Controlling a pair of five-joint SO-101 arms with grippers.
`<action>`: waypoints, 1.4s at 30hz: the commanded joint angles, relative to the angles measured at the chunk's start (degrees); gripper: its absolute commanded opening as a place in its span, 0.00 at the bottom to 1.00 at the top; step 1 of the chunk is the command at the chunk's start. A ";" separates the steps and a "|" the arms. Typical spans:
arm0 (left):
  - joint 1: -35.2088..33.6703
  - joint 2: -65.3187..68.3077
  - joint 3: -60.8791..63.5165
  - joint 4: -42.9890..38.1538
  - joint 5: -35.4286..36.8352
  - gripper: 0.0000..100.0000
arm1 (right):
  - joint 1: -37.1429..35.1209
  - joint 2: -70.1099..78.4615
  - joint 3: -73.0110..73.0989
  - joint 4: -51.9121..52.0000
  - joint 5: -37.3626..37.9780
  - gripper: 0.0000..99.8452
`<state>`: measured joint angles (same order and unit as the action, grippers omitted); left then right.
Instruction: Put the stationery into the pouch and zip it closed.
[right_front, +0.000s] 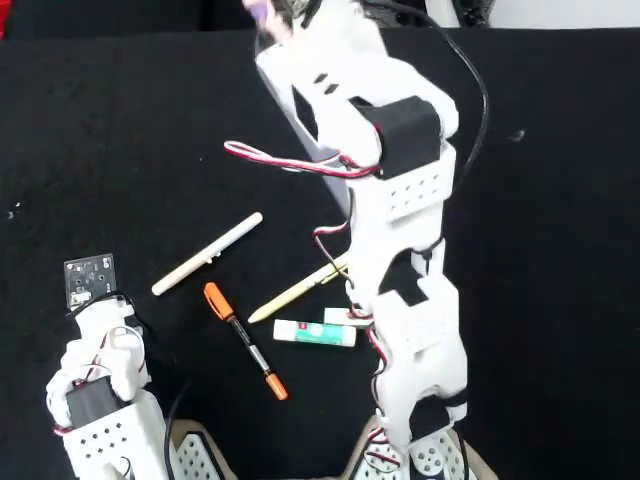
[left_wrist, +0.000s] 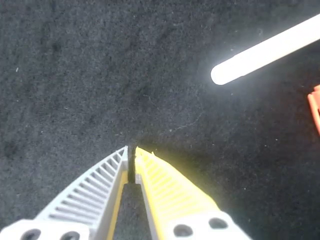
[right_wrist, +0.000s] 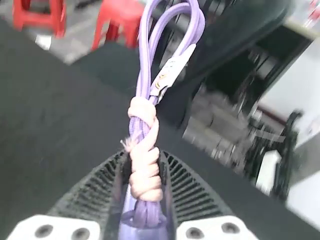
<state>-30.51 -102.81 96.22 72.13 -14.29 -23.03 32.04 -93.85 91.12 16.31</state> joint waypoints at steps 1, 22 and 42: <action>-0.22 0.09 1.27 0.09 0.62 0.03 | 0.35 -2.15 -0.66 -12.40 -0.62 0.01; -0.22 0.09 1.27 0.09 0.62 0.03 | -11.25 13.67 -1.36 -35.87 -0.44 0.01; -0.22 0.09 1.27 0.09 0.62 0.03 | -1.05 3.38 -1.98 -23.74 -0.70 0.01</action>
<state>-30.51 -102.81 96.22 72.13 -14.29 -28.57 44.00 -93.76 67.30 16.13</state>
